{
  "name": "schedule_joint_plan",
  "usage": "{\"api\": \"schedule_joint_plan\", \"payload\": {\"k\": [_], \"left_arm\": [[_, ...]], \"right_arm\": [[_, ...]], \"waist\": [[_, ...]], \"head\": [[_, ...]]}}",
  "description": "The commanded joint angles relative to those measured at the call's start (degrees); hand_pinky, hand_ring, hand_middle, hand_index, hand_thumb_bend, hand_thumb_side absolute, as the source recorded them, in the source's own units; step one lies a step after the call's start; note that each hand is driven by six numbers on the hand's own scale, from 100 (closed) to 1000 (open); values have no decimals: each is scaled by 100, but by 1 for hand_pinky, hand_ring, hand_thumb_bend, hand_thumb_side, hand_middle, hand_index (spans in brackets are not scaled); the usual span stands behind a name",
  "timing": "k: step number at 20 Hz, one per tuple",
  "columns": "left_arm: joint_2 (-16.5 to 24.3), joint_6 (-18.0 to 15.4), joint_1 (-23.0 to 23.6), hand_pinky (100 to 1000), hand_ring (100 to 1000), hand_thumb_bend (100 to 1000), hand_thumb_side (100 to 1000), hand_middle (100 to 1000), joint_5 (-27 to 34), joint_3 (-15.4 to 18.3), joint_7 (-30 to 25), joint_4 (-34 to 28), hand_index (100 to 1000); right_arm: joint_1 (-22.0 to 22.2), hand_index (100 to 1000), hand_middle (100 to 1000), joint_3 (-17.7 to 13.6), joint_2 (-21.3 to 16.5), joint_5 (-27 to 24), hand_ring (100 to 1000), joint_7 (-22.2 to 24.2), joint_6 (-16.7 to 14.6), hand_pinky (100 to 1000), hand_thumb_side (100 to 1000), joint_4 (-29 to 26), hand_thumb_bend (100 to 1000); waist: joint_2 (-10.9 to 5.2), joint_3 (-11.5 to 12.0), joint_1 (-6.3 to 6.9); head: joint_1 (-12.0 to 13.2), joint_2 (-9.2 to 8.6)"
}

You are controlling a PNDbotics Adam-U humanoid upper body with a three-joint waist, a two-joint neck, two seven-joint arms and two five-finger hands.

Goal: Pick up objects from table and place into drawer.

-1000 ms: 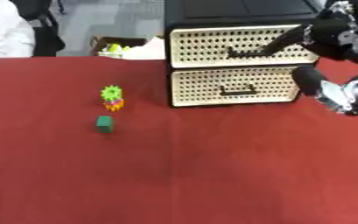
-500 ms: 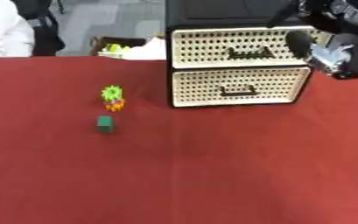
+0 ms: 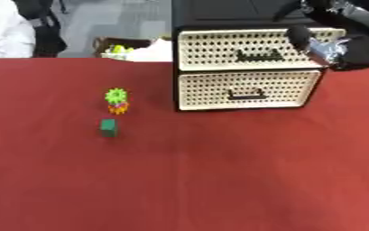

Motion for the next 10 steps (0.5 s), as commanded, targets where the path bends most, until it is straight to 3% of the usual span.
{"api": "schedule_joint_plan", "payload": {"k": [1,10], "left_arm": [[85,3,-68,705,702,100,861,666,22,1,-25,-104,769],[70,11,-88,705,703,100,861,667,43,-17,-51,-104,766]], "right_arm": [[-174,767,100,25,-39,104,100,168,-38,100,1000,175,100],[-375,809,100,225,198,148,100,704,-73,100,1000,388,100]], "waist": [[-125,9,-3],[-118,36,-1]], "head": [[-27,-46],[-52,-51]]}}
